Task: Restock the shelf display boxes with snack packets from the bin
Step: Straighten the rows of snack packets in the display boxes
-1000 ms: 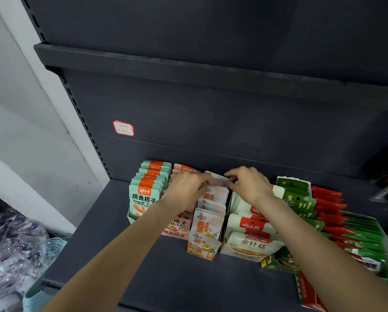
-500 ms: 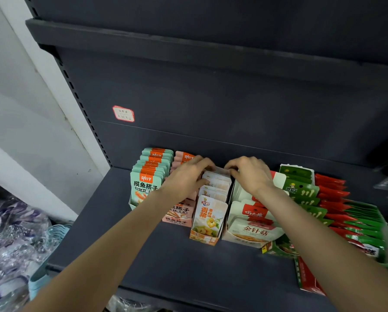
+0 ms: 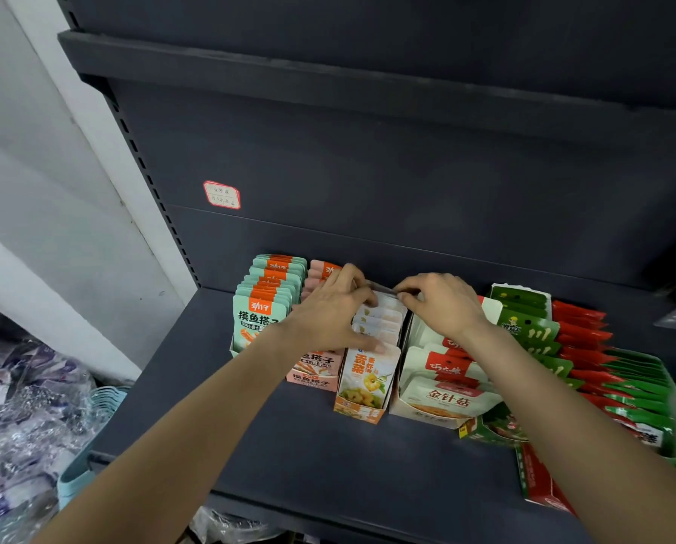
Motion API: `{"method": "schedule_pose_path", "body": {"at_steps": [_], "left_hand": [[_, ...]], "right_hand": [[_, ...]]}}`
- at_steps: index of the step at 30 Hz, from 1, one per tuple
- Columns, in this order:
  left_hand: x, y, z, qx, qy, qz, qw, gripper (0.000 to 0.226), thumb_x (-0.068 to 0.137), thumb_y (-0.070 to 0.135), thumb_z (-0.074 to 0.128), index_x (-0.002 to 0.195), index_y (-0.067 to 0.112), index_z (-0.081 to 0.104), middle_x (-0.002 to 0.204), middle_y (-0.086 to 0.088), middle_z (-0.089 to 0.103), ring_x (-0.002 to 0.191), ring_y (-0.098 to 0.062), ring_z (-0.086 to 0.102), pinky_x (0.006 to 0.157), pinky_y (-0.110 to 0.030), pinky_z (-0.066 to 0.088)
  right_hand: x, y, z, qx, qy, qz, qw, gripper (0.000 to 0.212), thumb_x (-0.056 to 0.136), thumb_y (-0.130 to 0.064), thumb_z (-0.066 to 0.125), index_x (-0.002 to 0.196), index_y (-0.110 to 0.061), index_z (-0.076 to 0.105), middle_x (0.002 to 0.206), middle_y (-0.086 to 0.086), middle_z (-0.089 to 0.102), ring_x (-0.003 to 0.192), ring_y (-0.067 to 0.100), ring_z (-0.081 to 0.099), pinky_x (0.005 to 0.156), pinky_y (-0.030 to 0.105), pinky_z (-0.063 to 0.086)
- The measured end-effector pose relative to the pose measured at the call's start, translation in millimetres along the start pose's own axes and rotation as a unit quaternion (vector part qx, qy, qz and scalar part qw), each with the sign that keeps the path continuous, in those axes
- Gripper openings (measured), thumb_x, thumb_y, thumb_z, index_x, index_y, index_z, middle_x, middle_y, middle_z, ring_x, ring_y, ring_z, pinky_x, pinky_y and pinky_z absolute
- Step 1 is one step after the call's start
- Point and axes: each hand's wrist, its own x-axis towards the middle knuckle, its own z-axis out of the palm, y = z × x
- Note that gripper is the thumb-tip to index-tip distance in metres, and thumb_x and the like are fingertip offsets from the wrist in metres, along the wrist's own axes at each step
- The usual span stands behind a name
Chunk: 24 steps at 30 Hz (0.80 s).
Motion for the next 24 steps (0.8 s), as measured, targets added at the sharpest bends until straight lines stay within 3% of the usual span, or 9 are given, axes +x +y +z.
{"method": "schedule_pose_path", "body": {"at_steps": [6, 10, 14, 16, 21, 24], "left_hand": [[2, 2, 1, -0.02, -0.021, -0.009, 1.0, 0.049, 0.076, 0.037, 0.073, 0.117, 0.022, 0.05, 0.123, 0.003, 0.048, 0.115, -0.015, 0.039, 0.092, -0.027, 0.032], [-1, 3, -1, -0.053, -0.049, -0.03, 0.997, 0.05, 0.077, 0.032, 0.073, 0.121, 0.024, 0.049, 0.118, 0.005, 0.057, 0.114, -0.014, 0.043, 0.09, -0.031, 0.036], [3, 7, -2, 0.016, -0.071, -0.001, 0.997, 0.034, 0.085, 0.028, 0.066, 0.118, 0.021, 0.061, 0.12, 0.0, 0.057, 0.117, -0.019, 0.043, 0.095, -0.034, 0.034], [5, 12, -3, 0.032, -0.055, 0.002, 0.998, 0.029, 0.088, 0.024, 0.062, 0.116, 0.017, 0.063, 0.119, -0.003, 0.056, 0.116, -0.021, 0.045, 0.094, -0.033, 0.035], [-8, 11, 0, 0.008, 0.069, 0.01, 0.998, 0.023, 0.092, 0.024, 0.055, 0.11, 0.014, 0.065, 0.112, 0.0, 0.057, 0.114, -0.016, 0.041, 0.092, -0.025, 0.028], [-12, 8, 4, 0.004, 0.008, 0.01, 1.0, 0.028, 0.09, 0.025, 0.057, 0.117, 0.018, 0.062, 0.117, 0.001, 0.054, 0.117, -0.016, 0.039, 0.095, -0.028, 0.028]], "right_hand": [[2, 3, 4, 0.009, 0.003, -0.011, 1.0, 0.034, 0.09, -0.052, 0.051, 0.115, -0.033, 0.064, 0.113, -0.008, 0.066, 0.102, 0.016, 0.06, 0.085, 0.033, 0.043], [1, 3, 6, -0.039, 0.003, -0.008, 0.999, 0.031, 0.092, -0.043, 0.055, 0.121, -0.034, 0.06, 0.113, -0.006, 0.066, 0.105, 0.017, 0.059, 0.082, 0.031, 0.041], [4, 0, 9, -0.047, 0.008, -0.005, 0.999, 0.023, 0.094, -0.036, 0.053, 0.113, -0.031, 0.065, 0.108, -0.003, 0.068, 0.102, 0.02, 0.06, 0.078, 0.03, 0.039], [3, 0, 12, -0.045, 0.022, -0.012, 0.999, 0.022, 0.095, -0.034, 0.052, 0.112, -0.03, 0.066, 0.107, -0.002, 0.067, 0.103, 0.02, 0.058, 0.081, 0.03, 0.039], [-3, 9, 12, 0.048, 0.088, -0.023, 0.995, 0.025, 0.095, -0.028, 0.054, 0.115, -0.021, 0.068, 0.098, -0.002, 0.062, 0.1, 0.018, 0.053, 0.079, 0.028, 0.035], [-1, 8, 10, -0.011, 0.016, -0.055, 0.998, 0.024, 0.093, -0.033, 0.055, 0.113, -0.026, 0.068, 0.102, -0.005, 0.063, 0.102, 0.018, 0.056, 0.087, 0.032, 0.037]]}}
